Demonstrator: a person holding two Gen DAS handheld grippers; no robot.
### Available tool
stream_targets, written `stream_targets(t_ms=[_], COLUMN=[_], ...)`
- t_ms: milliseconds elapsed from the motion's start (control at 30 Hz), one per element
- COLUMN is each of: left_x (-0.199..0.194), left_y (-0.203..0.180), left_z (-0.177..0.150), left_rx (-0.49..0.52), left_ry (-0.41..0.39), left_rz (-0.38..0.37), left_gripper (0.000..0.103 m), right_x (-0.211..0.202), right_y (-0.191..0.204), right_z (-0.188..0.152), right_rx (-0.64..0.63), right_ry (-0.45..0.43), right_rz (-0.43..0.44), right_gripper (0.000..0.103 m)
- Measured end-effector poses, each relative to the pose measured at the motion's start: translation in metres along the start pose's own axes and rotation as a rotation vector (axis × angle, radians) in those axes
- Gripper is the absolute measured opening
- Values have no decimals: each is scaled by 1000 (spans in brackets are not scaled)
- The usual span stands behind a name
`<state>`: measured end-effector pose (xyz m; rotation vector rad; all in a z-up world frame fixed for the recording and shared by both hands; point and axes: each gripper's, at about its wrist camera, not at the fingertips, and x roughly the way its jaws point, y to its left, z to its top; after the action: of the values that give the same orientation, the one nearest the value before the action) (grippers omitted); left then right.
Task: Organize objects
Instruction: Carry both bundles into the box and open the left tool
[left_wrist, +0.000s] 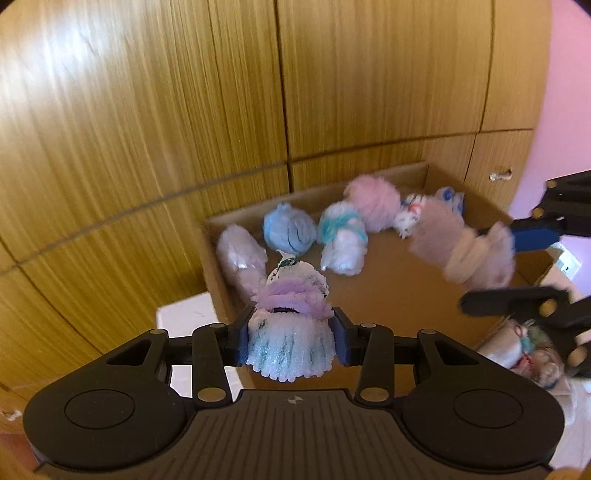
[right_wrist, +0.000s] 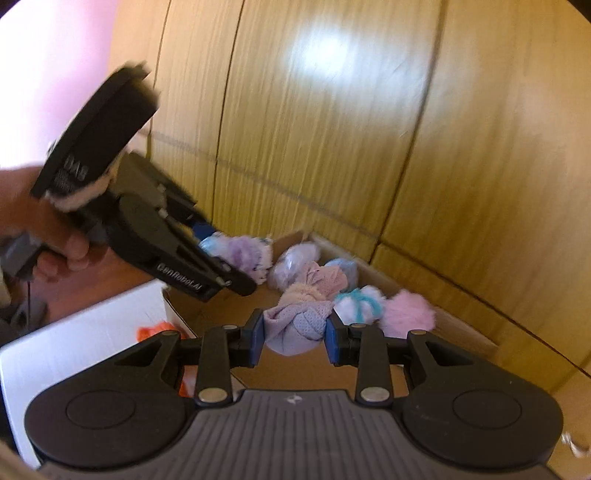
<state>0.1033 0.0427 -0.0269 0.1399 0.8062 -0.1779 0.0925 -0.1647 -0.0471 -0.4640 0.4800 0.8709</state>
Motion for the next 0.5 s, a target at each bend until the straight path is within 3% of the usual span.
stream_targets(t_ms=[233, 500], left_x=[37, 52], left_y=[12, 7], left_z=[6, 9], left_rx=[-47, -36], left_ry=[74, 64], left_rz=[-30, 7], left_gripper=[49, 50], right_x=[61, 95], right_y=[-8, -10], right_z=[-1, 6], right_rx=[-80, -166], right_ry=[107, 164], right_rz=[59, 89], right_gripper=[30, 30])
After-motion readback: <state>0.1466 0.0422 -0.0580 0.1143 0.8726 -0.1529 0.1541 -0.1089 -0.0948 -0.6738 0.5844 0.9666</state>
